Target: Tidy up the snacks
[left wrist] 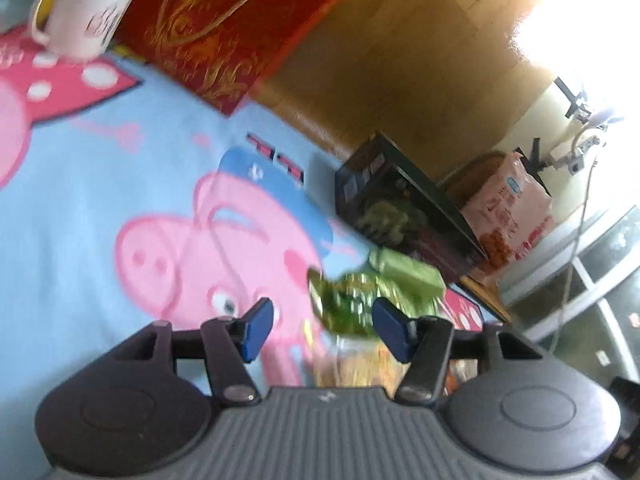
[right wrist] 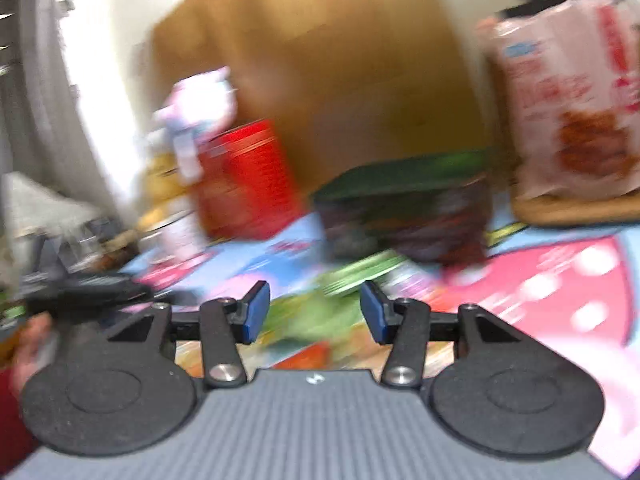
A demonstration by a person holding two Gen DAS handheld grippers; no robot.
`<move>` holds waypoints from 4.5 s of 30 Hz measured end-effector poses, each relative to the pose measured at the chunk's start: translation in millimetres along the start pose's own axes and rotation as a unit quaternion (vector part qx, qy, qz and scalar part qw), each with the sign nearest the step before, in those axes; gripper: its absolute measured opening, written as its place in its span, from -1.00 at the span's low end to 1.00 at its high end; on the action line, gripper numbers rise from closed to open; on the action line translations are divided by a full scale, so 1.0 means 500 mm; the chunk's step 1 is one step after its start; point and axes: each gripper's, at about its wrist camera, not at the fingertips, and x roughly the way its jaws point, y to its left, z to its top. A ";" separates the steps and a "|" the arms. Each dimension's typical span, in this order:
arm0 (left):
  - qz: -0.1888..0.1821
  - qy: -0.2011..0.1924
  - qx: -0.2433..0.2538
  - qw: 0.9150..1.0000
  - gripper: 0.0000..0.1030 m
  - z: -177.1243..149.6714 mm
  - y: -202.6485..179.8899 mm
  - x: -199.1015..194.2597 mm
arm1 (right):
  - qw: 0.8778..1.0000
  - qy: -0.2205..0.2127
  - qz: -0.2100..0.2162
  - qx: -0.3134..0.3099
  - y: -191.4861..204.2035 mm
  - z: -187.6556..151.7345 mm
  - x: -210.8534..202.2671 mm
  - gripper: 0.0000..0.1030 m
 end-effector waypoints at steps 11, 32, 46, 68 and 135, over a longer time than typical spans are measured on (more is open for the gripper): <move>-0.041 0.042 0.028 0.998 0.00 -0.072 -0.024 0.012 | 0.993 0.102 0.017 -0.052 0.096 -0.083 0.102 0.04; -0.036 0.008 0.109 0.993 -0.12 -0.110 -0.044 0.007 | 0.973 0.089 -0.048 -0.207 0.165 -0.129 0.100 0.01; -0.023 -0.001 0.124 0.992 -0.11 -0.116 -0.055 0.008 | 0.979 0.090 -0.033 -0.177 0.162 -0.127 0.088 0.03; -0.074 -0.027 0.140 0.987 -0.13 -0.019 -0.150 -0.002 | 0.986 0.006 -0.041 -0.160 0.151 -0.052 0.033 -0.25; -0.073 0.054 0.124 0.988 0.25 -0.049 -0.106 0.053 | 0.963 0.065 -0.084 -0.248 0.090 -0.115 -0.013 -0.12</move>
